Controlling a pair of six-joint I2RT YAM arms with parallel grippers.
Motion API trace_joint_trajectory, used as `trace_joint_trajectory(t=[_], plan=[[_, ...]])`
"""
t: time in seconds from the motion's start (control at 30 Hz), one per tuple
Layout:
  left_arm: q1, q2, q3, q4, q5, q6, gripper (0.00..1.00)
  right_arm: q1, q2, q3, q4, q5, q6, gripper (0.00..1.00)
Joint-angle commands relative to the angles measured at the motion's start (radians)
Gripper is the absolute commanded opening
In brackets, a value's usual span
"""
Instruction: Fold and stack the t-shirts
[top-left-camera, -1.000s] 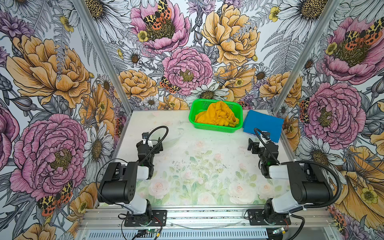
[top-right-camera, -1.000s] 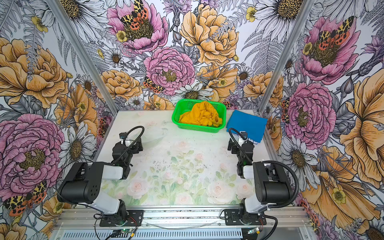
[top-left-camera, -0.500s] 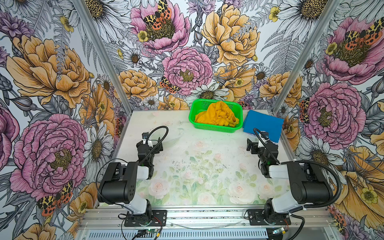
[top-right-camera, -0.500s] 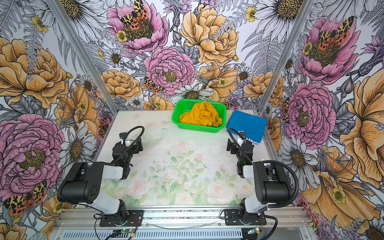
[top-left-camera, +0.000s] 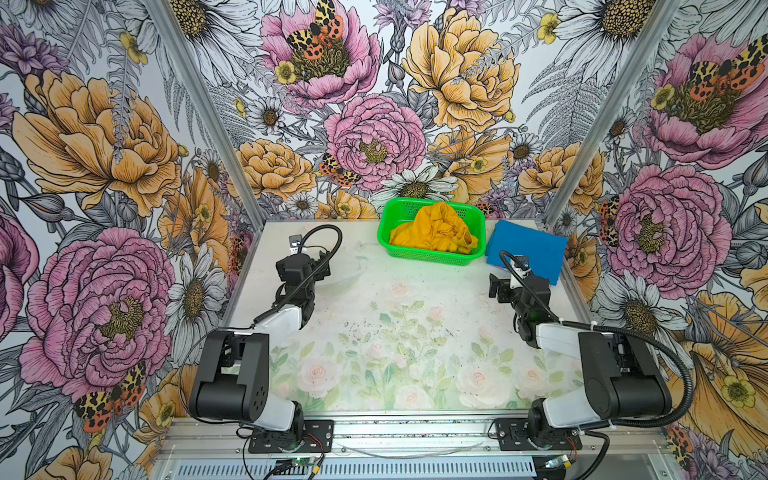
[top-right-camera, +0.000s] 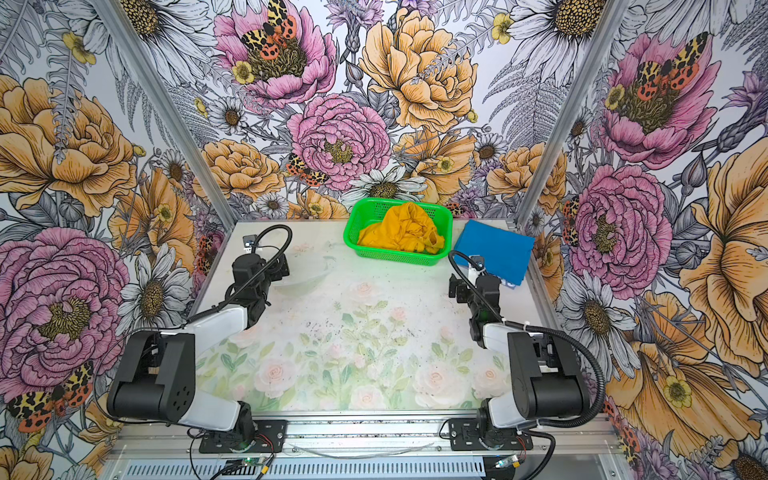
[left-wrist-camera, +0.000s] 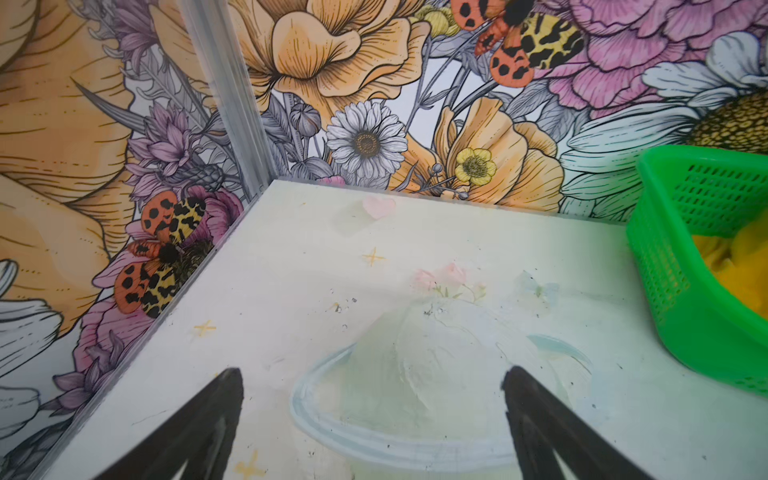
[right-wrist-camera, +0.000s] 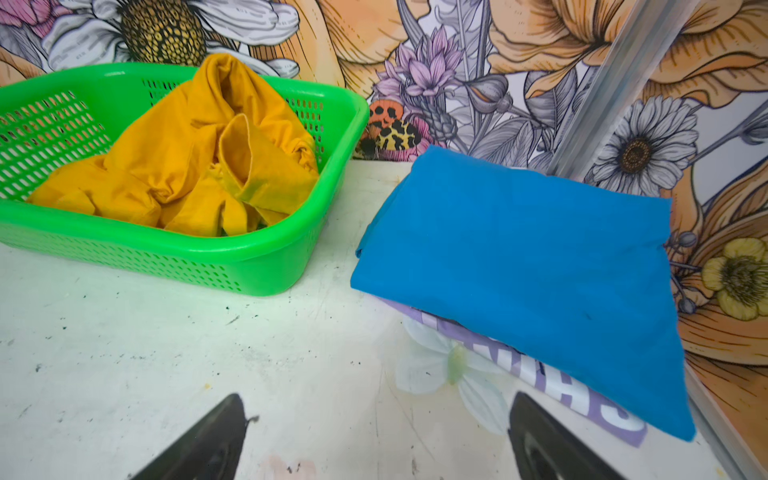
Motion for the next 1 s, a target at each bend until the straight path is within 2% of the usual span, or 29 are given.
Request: trace_joint_trajectory(t=[0.0,0.13,0.23,0.37,0.43,0.57,0.6,0.63,0.73,0.87,0.93,0.97], plan=[[-0.017,-0.017,0.106,-0.372,-0.187,-0.193,0.99,0.010,-0.011,0.219,-0.373,-0.014,0.032,0.99],[-0.069,-0.037,0.184,-0.553,-0.205,-0.296,0.99,0.035,0.100,0.458,-0.633,-0.098,0.089,0.99],[-0.142,-0.062,0.209,-0.604,-0.193,-0.289,0.99,0.066,0.193,0.623,-0.743,-0.175,0.119,0.97],[-0.201,-0.096,0.241,-0.685,-0.127,-0.296,0.99,0.102,0.368,0.883,-0.935,-0.210,0.136,0.93],[-0.212,-0.124,0.238,-0.714,-0.085,-0.311,0.99,0.116,0.444,0.988,-1.000,-0.200,0.140,0.92],[-0.221,-0.210,0.191,-0.730,-0.023,-0.341,0.99,0.136,0.581,1.165,-1.089,-0.107,0.144,0.91],[-0.221,-0.235,0.175,-0.730,-0.013,-0.346,0.99,0.140,0.625,1.227,-1.131,-0.078,0.145,0.89],[-0.221,-0.256,0.162,-0.731,-0.008,-0.347,0.99,0.145,0.663,1.289,-1.178,-0.054,0.144,0.84],[-0.219,-0.320,0.130,-0.746,-0.004,-0.351,0.99,0.159,0.780,1.483,-1.324,0.029,0.146,0.52],[-0.216,-0.392,0.093,-0.759,-0.001,-0.350,0.99,0.189,0.796,1.628,-1.346,0.069,0.111,0.14],[-0.215,-0.415,0.086,-0.760,0.008,-0.351,0.99,0.203,0.793,1.720,-1.362,0.076,0.090,0.00],[-0.216,-0.424,0.087,-0.767,0.016,-0.353,0.99,0.211,0.791,1.769,-1.373,0.068,0.079,0.00]])
